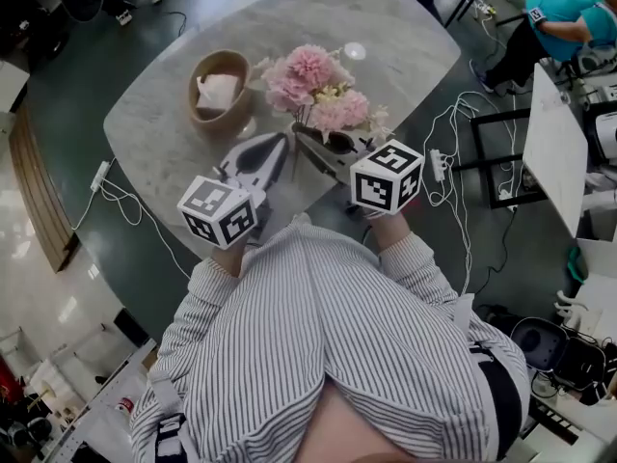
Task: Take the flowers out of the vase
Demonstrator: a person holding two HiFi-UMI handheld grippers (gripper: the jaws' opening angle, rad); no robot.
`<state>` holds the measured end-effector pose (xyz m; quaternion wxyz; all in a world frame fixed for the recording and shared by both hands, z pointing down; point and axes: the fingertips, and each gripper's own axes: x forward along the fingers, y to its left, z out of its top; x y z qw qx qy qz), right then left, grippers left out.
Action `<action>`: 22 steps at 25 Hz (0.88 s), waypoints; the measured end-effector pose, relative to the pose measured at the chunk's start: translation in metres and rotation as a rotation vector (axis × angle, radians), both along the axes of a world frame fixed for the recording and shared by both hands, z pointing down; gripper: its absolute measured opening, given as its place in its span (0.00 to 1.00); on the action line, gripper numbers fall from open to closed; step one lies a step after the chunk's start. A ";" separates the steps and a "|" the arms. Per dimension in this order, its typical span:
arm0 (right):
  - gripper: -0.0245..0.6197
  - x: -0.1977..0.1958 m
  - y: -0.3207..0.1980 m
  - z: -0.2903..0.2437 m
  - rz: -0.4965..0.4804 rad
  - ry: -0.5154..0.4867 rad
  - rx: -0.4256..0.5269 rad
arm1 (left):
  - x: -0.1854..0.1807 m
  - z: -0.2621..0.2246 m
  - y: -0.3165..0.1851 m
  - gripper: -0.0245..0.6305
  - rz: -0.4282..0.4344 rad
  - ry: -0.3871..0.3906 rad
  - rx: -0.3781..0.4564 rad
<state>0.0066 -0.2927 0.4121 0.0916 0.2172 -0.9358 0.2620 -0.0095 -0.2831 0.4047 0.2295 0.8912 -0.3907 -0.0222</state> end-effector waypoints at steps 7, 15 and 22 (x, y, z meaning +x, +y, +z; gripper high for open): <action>0.07 0.000 0.005 0.008 0.018 -0.031 -0.022 | -0.005 0.005 -0.001 0.06 -0.015 -0.020 -0.005; 0.07 0.009 0.004 0.008 0.026 -0.016 0.001 | -0.006 0.009 -0.001 0.06 -0.025 -0.022 -0.012; 0.07 0.014 -0.001 0.006 0.043 0.001 0.036 | -0.006 0.014 -0.002 0.06 -0.019 -0.024 -0.020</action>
